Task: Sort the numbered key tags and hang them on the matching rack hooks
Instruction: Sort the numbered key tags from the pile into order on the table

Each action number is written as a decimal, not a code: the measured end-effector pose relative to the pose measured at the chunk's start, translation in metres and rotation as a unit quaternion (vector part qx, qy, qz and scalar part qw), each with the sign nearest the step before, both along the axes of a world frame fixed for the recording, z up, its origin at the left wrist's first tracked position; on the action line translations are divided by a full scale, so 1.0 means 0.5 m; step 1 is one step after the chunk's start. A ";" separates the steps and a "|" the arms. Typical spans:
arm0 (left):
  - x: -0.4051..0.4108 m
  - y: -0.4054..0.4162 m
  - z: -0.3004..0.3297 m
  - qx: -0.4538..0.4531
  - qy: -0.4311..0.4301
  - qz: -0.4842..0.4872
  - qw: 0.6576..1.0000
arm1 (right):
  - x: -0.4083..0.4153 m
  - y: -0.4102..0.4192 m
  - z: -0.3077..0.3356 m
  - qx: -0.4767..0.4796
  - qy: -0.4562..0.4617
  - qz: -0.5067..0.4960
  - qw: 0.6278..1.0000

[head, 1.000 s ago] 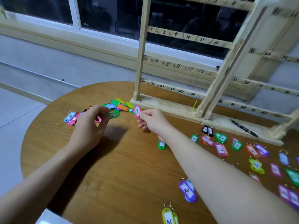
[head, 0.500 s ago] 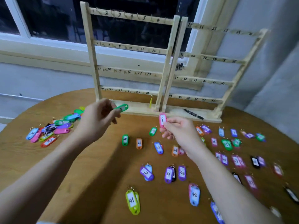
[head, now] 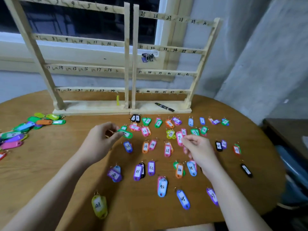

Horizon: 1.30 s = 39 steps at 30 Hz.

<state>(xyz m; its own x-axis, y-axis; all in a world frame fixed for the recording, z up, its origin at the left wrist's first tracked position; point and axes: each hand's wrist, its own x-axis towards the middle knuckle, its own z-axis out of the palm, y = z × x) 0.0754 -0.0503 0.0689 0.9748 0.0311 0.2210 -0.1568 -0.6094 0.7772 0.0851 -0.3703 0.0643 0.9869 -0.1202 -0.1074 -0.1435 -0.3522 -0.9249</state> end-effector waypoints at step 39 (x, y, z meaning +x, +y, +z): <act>0.311 -0.449 -0.016 0.067 0.043 -0.210 0.974 | 0.330 -0.323 0.009 -0.284 -0.018 -0.070 0.956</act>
<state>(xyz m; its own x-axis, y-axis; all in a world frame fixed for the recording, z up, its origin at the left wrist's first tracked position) 0.2309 -0.2747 0.0607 0.9101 -0.3987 0.1127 -0.3524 -0.6019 0.7166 0.2502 -0.5318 0.0687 0.9588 -0.2800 0.0477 -0.1978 -0.7787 -0.5954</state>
